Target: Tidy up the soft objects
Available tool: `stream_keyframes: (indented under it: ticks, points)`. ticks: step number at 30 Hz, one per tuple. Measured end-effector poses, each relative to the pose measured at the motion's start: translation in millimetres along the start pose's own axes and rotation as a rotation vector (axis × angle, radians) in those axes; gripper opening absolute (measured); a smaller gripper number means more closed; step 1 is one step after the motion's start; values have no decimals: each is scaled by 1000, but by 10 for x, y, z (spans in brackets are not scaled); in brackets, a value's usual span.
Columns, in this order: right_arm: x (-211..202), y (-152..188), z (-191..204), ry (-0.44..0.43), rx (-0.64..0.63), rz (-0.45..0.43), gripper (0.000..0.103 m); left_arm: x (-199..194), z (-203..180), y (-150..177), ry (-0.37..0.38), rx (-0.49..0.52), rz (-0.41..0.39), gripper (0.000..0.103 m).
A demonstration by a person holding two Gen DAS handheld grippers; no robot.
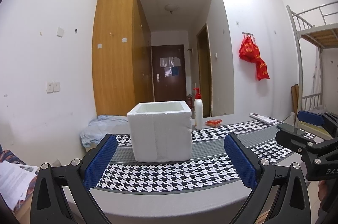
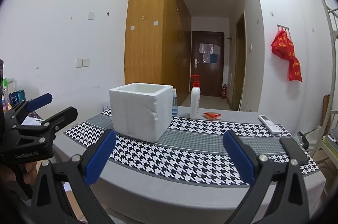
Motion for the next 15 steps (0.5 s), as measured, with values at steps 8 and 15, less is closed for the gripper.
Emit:
stream_keyframes:
  ticks: [8, 15]
  points:
    - [-12, -6, 1, -31, 8, -3, 102, -30, -10, -2, 2, 0, -2, 102]
    - [-6, -1, 7, -28, 5, 0, 102, -70, -15, -16, 19, -4, -8, 102]
Point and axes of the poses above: each gripper's, at about its wrist camera, not at the fingertips, and x roughly the way its jaws point, z to its left, y to its underside, the point moved 2 cm from there along x, roughly the way its jaws point, and after that the axes turned 2 degrees about y, right-handed, at the moved point
